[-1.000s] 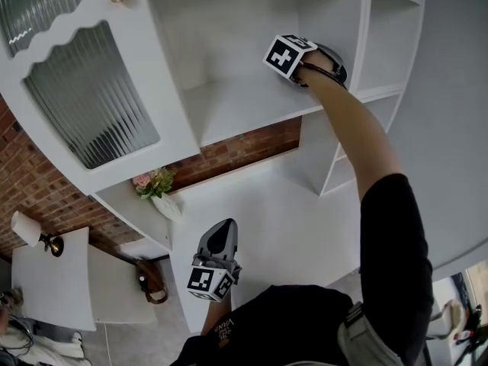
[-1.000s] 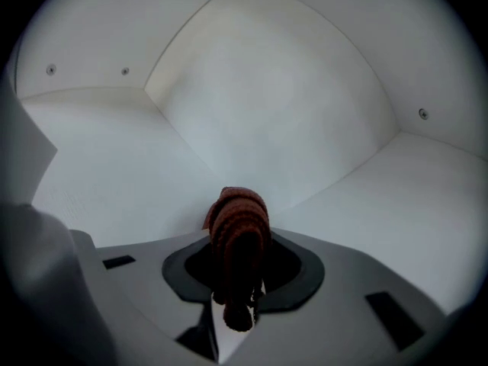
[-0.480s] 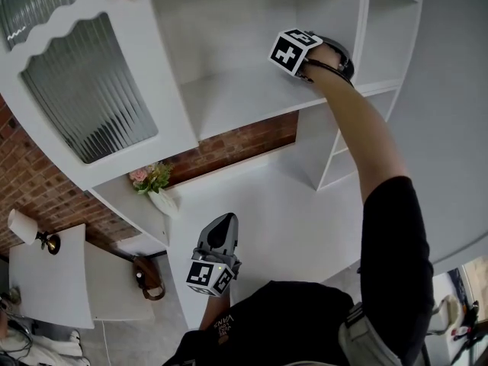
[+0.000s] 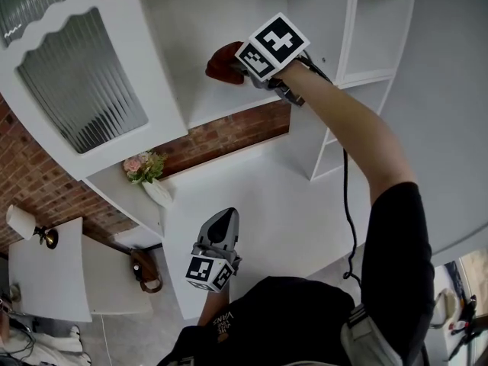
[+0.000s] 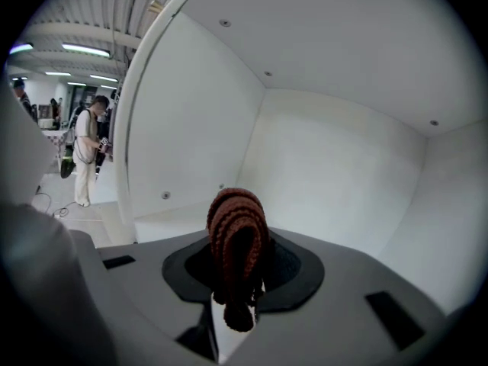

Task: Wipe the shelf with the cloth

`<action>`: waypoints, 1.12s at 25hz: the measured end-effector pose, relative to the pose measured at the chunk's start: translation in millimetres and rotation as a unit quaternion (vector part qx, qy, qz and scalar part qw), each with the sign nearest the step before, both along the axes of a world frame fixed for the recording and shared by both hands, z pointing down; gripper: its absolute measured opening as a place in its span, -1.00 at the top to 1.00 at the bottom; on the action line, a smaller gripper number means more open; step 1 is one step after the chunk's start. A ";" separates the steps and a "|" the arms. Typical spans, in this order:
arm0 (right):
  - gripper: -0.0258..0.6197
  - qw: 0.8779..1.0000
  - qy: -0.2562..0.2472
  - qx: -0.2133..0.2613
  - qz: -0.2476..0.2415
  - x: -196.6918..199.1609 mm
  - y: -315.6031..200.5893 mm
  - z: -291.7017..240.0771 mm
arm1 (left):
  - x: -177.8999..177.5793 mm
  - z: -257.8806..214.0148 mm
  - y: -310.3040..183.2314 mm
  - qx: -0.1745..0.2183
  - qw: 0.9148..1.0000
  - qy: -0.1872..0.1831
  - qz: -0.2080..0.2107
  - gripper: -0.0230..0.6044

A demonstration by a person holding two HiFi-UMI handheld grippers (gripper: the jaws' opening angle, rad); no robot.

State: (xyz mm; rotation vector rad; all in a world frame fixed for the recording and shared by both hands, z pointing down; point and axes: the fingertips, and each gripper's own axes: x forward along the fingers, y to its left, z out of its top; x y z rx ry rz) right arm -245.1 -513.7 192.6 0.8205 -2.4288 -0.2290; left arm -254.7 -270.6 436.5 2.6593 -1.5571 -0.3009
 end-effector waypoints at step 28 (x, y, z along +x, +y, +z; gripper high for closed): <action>0.61 0.988 0.124 0.044 0.087 52.1 -31.5 34.2 | 18.1 8.4 14.9 -0.012 1.000 0.009 0.008 0.91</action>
